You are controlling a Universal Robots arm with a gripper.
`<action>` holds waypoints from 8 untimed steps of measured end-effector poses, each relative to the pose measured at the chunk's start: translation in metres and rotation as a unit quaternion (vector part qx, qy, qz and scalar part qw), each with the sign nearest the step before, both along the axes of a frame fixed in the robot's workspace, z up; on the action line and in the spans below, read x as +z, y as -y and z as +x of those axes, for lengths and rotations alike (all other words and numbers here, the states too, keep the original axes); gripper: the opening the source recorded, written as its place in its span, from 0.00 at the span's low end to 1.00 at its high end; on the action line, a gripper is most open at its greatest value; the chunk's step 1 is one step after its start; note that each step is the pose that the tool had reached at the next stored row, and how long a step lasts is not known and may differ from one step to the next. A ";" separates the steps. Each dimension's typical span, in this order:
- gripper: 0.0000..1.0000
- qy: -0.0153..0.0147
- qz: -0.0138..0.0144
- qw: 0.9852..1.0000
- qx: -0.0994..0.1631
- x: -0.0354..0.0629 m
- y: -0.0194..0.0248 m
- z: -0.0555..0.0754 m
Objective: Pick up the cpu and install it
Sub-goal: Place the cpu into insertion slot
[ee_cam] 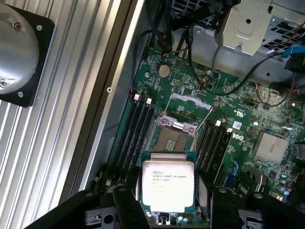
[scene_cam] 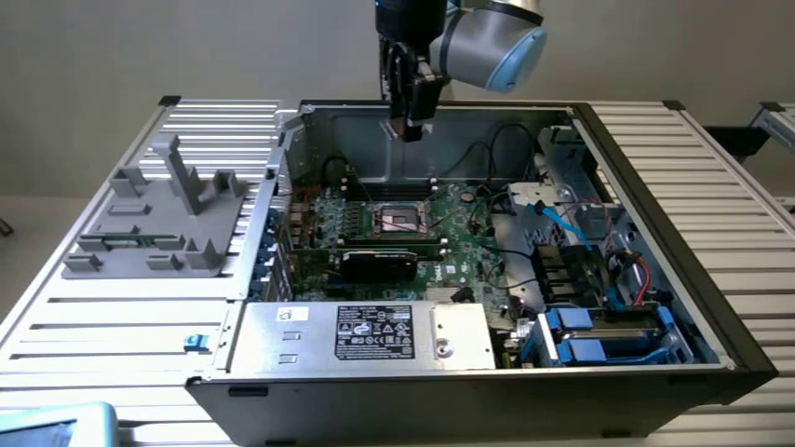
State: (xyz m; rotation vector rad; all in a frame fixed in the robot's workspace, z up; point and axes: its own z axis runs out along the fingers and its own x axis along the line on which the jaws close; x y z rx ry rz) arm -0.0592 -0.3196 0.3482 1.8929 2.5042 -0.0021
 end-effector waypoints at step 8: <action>0.56 0.000 0.000 0.998 -0.066 -0.0011 0.0000 0.000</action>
